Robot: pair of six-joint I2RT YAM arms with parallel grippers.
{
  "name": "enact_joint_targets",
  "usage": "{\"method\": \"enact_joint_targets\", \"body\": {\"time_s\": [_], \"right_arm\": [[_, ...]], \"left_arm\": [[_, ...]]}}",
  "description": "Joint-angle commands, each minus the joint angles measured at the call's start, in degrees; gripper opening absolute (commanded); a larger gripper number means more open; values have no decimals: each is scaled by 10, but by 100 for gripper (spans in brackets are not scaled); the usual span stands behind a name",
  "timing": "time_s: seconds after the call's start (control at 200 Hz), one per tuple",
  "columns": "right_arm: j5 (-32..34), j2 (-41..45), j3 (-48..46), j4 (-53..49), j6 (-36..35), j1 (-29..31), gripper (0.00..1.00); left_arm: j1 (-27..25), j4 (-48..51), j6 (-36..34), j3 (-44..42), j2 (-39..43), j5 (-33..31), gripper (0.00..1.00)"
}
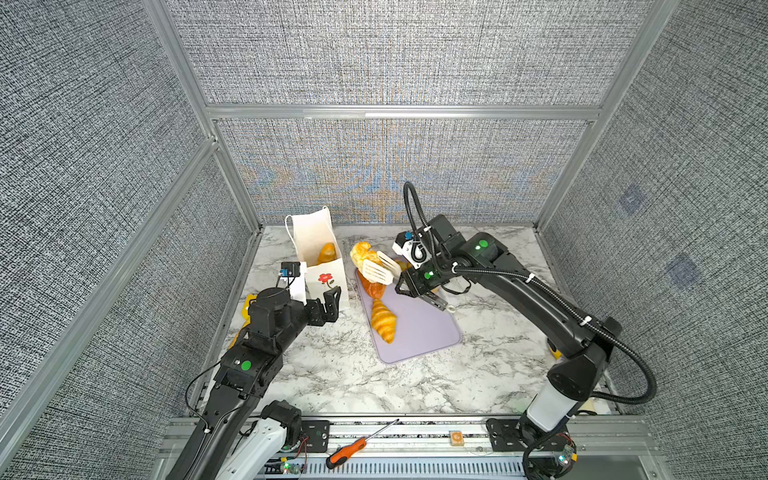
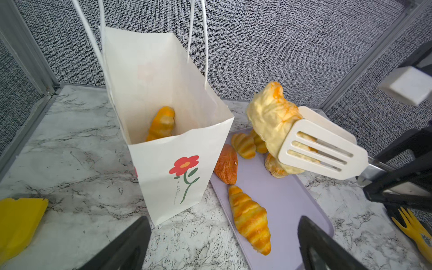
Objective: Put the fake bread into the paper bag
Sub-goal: 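Lift the twisted pastry with the tongs toward the paper bag, then lower the pastry into the bag opening and open the tongs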
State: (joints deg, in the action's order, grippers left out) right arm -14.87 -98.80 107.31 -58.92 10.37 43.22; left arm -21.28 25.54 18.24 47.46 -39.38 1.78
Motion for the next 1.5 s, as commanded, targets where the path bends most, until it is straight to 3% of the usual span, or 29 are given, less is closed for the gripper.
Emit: {"method": "enact_joint_targets", "body": {"time_s": [0.0, 0.505, 0.905, 1.496], "right_arm": [[-16, -11, 23, 5, -5, 7, 39], [-44, -64, 115, 25, -16, 32, 39], [-73, -140, 230, 32, -13, 32, 39], [-85, -212, 291, 79, 12, 30, 39]], "left_arm": [[9, 8, -8, 4, 1, 16, 100], [76, 11, -16, -4, 13, 68, 100], [82, 20, -30, -7, 9, 79, 100], [82, 20, -43, -6, 9, 88, 99]]}}
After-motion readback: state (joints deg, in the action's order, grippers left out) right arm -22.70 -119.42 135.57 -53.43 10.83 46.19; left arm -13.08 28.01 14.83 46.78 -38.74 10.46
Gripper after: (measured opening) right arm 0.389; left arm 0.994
